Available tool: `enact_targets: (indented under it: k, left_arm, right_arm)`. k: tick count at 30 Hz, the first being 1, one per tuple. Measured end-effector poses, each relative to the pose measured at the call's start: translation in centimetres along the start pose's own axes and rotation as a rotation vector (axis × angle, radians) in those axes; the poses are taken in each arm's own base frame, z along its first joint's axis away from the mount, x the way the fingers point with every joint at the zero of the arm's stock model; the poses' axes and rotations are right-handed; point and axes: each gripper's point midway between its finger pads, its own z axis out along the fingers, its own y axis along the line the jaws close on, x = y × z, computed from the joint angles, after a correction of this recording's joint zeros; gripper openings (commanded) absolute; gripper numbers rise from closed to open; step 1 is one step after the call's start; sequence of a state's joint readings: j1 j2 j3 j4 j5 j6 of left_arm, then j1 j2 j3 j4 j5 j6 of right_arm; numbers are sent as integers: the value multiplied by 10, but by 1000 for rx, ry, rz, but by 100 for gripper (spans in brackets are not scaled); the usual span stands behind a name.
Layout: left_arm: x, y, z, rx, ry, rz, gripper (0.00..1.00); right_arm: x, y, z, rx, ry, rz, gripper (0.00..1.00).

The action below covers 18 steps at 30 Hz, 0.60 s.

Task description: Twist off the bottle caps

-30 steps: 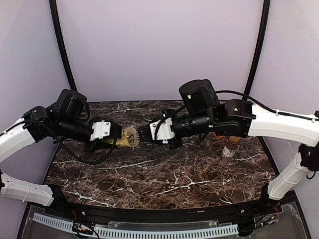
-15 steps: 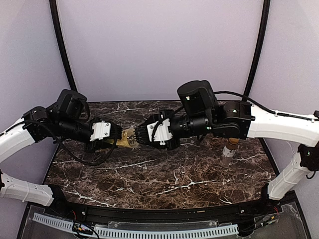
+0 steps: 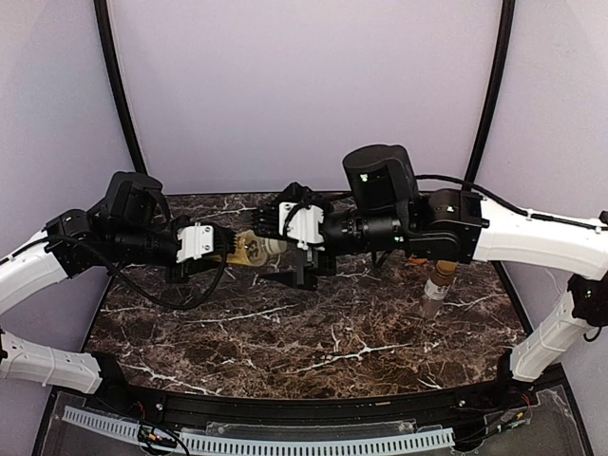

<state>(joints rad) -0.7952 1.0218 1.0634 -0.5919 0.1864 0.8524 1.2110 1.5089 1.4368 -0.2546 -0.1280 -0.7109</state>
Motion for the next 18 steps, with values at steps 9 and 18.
enact_targets:
  k: [9,18]
  left_arm:
    - [10,39,5,-227,46,17,27]
    - [11,63,1,-361,66,34,27]
  right_arm:
    - [-21,-107,-41,221,-142,699,99]
    - [15,-118,-46,209,-138,1217,89]
